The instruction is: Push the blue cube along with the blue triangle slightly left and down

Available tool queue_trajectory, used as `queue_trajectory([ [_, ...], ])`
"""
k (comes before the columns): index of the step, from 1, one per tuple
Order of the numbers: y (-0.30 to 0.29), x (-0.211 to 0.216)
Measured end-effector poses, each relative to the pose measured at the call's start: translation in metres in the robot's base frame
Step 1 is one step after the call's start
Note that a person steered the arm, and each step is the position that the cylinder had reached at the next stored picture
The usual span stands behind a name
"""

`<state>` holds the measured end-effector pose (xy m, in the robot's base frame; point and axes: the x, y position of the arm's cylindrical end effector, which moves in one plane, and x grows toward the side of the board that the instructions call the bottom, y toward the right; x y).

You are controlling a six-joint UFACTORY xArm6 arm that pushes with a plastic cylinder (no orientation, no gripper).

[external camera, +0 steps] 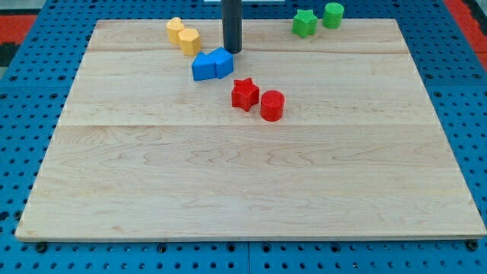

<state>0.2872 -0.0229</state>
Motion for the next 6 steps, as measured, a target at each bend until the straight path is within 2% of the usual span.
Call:
queue_trajectory([
  [1, -0.002, 0.013],
  [2, -0.078, 0.033],
  [3, -0.120, 0.062],
  [4, -0.138, 0.105],
  [5, -0.146, 0.085],
  [6, -0.112, 0.050],
])
